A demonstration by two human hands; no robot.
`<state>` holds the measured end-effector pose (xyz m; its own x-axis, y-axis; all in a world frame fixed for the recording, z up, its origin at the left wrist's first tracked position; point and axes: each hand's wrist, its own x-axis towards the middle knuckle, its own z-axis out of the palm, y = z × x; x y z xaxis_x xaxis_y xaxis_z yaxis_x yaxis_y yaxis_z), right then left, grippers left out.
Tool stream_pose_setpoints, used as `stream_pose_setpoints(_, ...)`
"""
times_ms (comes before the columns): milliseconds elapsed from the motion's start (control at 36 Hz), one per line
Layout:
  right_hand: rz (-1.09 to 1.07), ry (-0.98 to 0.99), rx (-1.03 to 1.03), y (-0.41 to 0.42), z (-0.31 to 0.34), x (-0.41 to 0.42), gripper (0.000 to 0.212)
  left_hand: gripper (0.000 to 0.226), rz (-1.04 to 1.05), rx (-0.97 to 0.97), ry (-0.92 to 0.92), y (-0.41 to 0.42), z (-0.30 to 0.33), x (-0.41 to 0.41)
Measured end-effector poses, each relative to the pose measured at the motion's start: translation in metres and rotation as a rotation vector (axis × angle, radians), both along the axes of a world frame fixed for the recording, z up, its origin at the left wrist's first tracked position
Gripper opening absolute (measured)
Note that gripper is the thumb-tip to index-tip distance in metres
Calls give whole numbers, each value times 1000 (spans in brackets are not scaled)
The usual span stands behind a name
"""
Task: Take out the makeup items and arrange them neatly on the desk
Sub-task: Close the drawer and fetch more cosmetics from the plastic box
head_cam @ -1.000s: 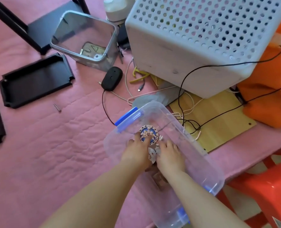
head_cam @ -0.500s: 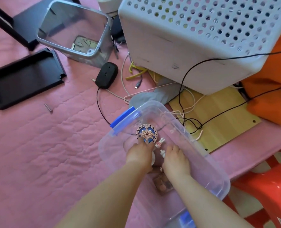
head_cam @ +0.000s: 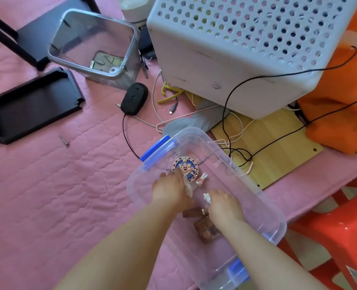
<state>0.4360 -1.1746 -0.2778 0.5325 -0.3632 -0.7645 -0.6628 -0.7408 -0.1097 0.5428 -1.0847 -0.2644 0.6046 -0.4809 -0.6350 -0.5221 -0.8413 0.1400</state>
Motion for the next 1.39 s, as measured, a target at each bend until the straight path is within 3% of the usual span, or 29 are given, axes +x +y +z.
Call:
stream_pose_setpoints(111,52,2,77,5,1,3,40,60,134,-92,-10,-1,-5,7)
stream_pose_setpoints(333,162,-46,40,14,-5,6,28,72,166,-173,27,-13,-15,7)
stream_pose_setpoints(444,121,-42,-9,12,-10,6,36,74,98,-184,-40,-17,-15,4)
stream_pose_setpoints(667,29,86,-43,-5,-2,4,26,79,88,-205,-31,-17,-25,8)
stream_pose_setpoints(750,-154,125,-16,-11,5,3,9,79,103,-168,-20,-19,-23,7)
stream_pose_setpoints(861,-476,171,83,-16,12,2,16,79,155,-79,61,-15,-17,6)
stream_pose_setpoints(944,-536,179,127,-14,21,2,20,70,250,-89,123,-6,-11,4)
stream_pose_setpoints(1083,-598,128,152,-8,44,1,20,44,447,-216,186,2,16,-3)
stream_pose_setpoints(1167,-669,57,170,-3,58,-1,23,45,520,-291,232,2,35,-7)
stream_pose_setpoints(1250,-766,-31,267,4,75,-4,10,47,583,-366,263,5,57,-10)
stream_pose_setpoints(1389,-997,-183,396,23,113,-2,6,46,727,-463,238,32,98,-16)
